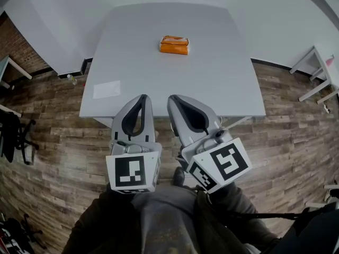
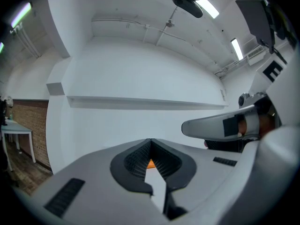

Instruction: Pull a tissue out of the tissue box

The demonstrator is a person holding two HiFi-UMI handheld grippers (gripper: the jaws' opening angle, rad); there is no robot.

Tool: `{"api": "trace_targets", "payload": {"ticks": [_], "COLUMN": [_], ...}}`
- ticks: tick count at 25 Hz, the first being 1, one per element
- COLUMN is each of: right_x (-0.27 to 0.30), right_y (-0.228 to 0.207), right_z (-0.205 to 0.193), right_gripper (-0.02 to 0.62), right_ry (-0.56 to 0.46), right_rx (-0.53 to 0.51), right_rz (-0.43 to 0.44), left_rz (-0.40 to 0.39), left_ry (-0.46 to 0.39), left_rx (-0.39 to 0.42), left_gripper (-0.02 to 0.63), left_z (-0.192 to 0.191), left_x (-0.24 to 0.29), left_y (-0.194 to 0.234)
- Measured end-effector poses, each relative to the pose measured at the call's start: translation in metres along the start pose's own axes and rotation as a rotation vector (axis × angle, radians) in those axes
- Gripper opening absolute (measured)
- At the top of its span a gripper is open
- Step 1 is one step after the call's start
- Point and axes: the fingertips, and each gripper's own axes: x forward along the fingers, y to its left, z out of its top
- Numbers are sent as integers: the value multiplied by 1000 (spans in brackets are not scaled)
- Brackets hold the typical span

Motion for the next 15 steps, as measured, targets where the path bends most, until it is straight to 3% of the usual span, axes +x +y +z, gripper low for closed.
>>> {"api": "trace_targets", "payload": {"ticks": [15], "right_x": [2], "right_y": [-22], "right_z": [4], "right_gripper": [2], "right_ry": [-12], "right_rx": [3], "right_rz": [0], "left_rz": [-8], "left_ry": [7], "left_rx": [5], "left_gripper": [0], "left_z": [-2], "left_x": [20], "left_y": [-12]}}
